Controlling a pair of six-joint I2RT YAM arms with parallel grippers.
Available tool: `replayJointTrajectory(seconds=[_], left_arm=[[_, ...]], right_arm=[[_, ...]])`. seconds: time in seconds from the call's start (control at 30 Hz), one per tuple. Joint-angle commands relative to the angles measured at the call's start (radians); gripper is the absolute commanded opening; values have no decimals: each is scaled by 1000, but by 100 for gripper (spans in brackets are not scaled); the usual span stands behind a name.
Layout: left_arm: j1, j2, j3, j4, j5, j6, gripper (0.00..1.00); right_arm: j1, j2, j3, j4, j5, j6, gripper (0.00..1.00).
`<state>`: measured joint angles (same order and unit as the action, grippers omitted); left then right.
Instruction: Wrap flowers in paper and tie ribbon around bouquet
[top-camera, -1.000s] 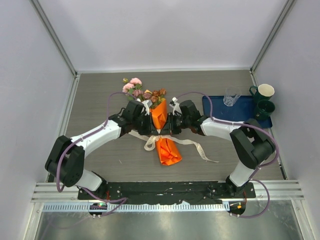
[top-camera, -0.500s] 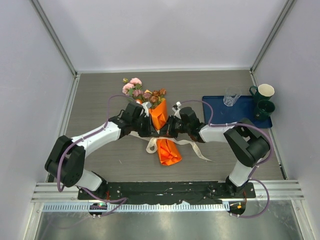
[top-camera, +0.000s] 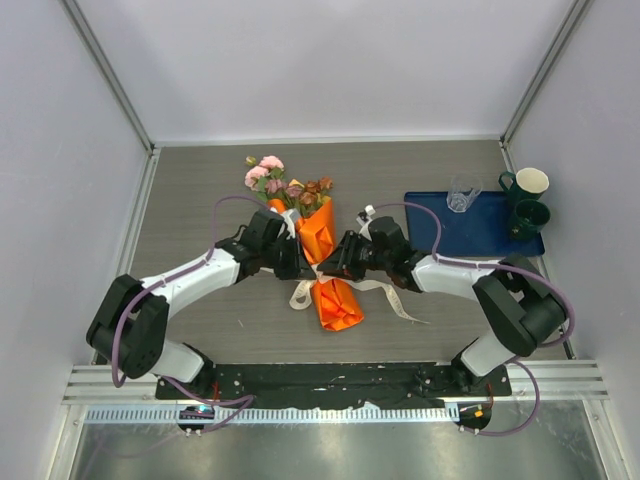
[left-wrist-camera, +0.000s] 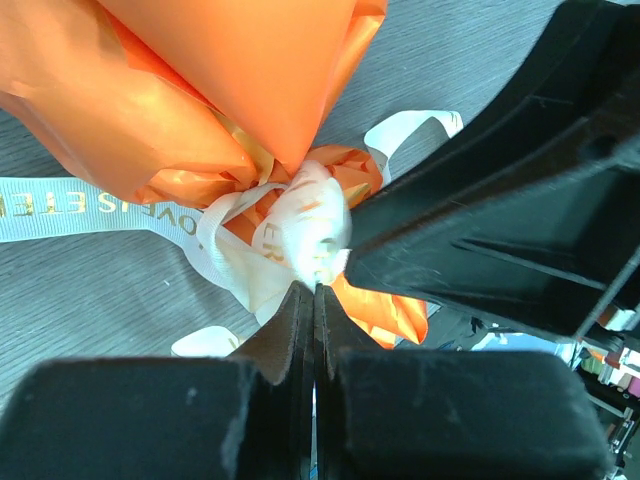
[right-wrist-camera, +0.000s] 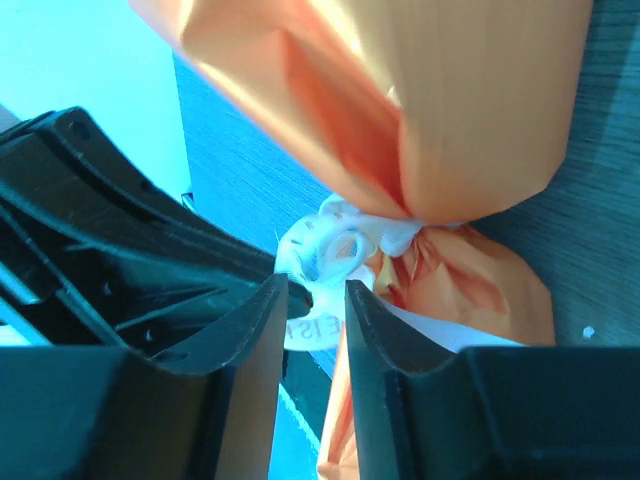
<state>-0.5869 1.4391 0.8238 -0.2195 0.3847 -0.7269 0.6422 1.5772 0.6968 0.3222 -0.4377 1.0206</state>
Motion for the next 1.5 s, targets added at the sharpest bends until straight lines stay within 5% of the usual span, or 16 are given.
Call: replayJointTrajectory(seconds=[0.0, 0.2, 0.93, 1.13, 1.37, 1.47], left_arm=[[-1, -26, 11, 34, -4, 4, 0], [-1, -26, 8, 35, -3, 6, 0], [-19, -6, -23, 141, 51, -63, 0], [-37, -5, -35, 140, 28, -72, 8], [-36, -71, -26, 22, -27, -19, 33], [-18, -129, -25, -46, -49, 6, 38]], right_arm=[[2, -81, -16, -32, 17, -36, 41], [4, -60, -5, 35, -10, -19, 52], [59, 142, -39, 448, -19, 390, 50], [62, 152, -74, 511, 13, 429, 40], [56, 194, -121, 659, -19, 469, 2], [48, 216, -143, 739, -36, 473, 0]])
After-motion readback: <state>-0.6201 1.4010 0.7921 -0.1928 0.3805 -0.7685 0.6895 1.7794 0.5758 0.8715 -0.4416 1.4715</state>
